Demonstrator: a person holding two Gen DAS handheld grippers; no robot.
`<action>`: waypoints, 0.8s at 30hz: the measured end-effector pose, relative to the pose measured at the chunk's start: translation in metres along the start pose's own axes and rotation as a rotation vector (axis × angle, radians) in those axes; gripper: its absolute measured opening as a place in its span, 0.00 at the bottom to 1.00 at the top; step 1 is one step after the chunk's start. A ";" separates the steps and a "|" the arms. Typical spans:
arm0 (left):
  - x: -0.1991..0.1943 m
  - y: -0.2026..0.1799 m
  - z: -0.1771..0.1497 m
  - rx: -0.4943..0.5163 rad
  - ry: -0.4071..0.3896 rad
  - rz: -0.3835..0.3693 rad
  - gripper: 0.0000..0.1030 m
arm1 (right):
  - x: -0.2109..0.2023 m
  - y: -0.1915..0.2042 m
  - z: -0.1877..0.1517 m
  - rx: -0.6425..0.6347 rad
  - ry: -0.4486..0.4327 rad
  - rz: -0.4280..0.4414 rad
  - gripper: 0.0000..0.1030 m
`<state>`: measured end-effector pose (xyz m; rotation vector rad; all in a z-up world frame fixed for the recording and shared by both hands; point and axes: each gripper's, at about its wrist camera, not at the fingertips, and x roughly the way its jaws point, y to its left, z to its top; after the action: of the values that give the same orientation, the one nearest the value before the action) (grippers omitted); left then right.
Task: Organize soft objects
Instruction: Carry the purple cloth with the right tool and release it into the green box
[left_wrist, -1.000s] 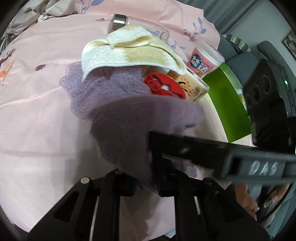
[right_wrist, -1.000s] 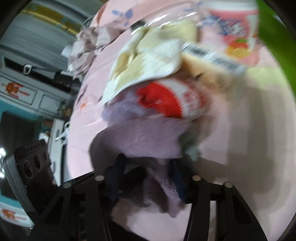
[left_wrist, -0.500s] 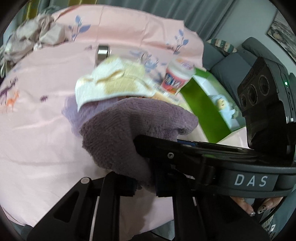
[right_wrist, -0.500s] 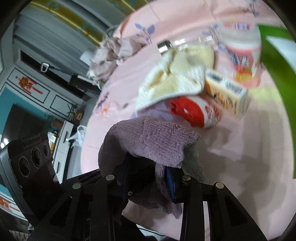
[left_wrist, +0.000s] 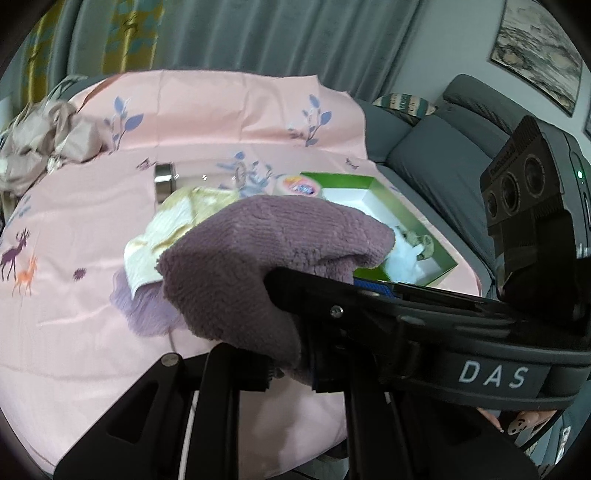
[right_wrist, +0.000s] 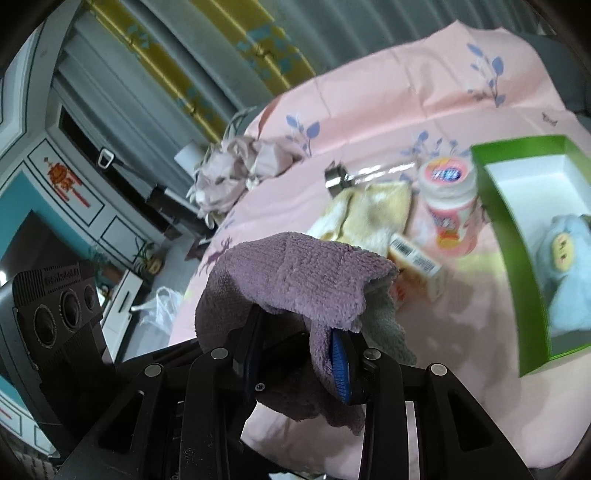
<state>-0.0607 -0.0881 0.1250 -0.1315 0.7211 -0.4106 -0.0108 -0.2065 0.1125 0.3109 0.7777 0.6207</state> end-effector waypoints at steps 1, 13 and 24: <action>0.001 -0.003 0.003 0.009 -0.004 -0.004 0.09 | -0.004 -0.002 0.002 0.003 -0.012 -0.003 0.35; 0.033 -0.057 0.052 0.139 -0.053 -0.052 0.09 | -0.056 -0.048 0.036 0.057 -0.171 -0.064 0.35; 0.094 -0.109 0.097 0.210 -0.055 -0.129 0.09 | -0.086 -0.111 0.072 0.143 -0.296 -0.186 0.35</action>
<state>0.0325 -0.2278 0.1680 0.0086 0.6131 -0.6014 0.0396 -0.3497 0.1566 0.4449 0.5582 0.3340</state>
